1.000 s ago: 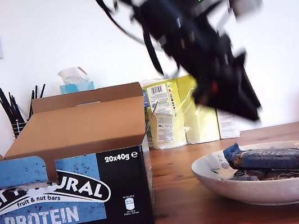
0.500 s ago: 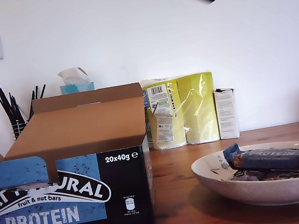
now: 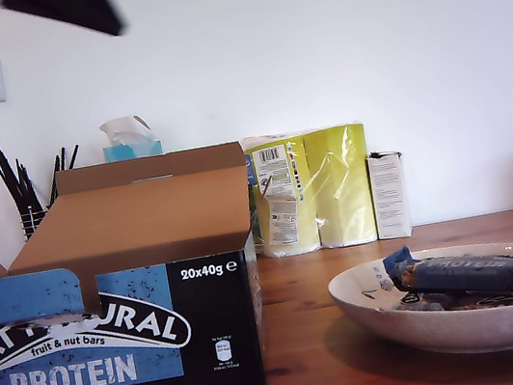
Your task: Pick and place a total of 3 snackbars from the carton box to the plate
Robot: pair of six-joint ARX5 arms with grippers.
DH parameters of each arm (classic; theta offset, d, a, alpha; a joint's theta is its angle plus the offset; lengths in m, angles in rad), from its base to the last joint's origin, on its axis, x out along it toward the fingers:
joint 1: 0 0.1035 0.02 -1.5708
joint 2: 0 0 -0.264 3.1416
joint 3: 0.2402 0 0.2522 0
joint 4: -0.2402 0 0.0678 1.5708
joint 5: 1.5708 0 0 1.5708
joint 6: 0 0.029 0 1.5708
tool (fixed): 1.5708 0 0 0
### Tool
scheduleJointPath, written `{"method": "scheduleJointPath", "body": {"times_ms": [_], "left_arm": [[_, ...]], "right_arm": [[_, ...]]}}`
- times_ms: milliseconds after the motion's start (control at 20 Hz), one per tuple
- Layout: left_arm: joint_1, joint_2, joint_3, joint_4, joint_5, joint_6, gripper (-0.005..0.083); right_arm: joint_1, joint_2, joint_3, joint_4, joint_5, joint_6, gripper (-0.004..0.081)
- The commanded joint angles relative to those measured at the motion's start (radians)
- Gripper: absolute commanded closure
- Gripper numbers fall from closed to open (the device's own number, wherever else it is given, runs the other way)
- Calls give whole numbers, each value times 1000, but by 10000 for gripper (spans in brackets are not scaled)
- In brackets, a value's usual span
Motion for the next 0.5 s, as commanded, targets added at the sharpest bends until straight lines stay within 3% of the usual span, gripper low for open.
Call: {"method": "scheduleJointPath", "body": {"times_ms": [0, 200, 450], "left_arm": [[30, -47, -62, 2, -17, -35, 796], [94, -204, -150, -66, -38, -72, 797], [131, -303, -166, -140, -62, -103, 797]], "right_arm": [[2, -5, -15, -1, 13, 29, 783], [2, -5, -15, -2, 66, 50, 783], [2, -5, -15, -56, 66, 49, 783]]}}
